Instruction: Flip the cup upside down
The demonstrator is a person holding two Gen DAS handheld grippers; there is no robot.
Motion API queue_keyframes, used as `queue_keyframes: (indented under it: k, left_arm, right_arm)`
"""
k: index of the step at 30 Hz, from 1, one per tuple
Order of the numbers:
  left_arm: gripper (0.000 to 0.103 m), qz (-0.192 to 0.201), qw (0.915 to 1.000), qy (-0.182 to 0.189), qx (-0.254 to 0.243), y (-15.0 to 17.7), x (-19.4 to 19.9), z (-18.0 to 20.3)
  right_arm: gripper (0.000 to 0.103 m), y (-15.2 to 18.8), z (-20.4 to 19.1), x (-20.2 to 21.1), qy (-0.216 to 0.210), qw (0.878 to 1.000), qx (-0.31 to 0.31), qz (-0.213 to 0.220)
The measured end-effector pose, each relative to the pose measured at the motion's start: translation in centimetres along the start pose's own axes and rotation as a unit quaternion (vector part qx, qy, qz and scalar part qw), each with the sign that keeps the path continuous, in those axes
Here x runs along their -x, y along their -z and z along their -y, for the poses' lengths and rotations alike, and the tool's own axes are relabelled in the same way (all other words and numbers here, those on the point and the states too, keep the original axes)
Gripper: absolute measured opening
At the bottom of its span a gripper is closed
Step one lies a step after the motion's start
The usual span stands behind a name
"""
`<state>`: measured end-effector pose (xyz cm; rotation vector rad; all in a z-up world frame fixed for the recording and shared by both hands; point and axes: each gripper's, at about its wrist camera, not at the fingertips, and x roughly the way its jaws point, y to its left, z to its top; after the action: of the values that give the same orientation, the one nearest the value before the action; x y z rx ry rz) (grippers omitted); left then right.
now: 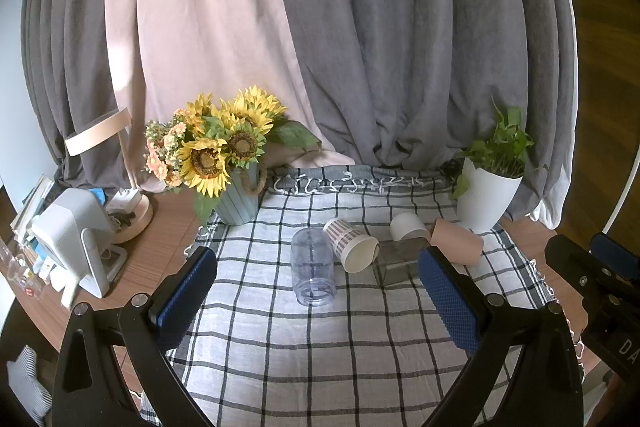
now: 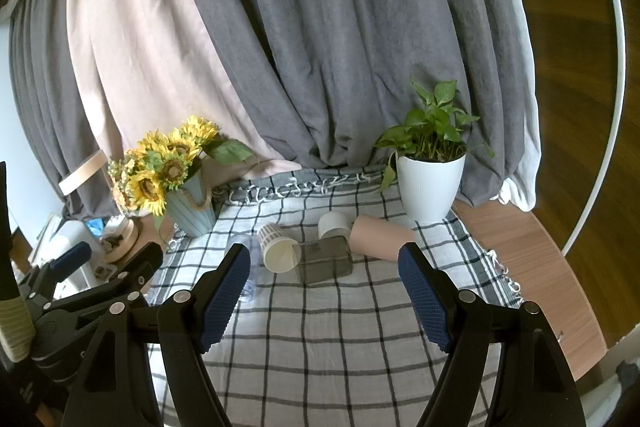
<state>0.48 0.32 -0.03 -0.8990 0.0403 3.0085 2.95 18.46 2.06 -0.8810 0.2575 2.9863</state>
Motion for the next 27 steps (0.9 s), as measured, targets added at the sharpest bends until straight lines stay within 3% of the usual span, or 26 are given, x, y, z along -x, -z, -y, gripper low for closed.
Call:
queue_keyframes:
  k: [27]
  left_arm:
    - [0.103,-0.005,1.0,-0.006,0.002,0.17,-0.61,0.38]
  right_arm:
    - [0.076,0.28,0.37,-0.45,-0.004,1.0,0.001,-0.003]
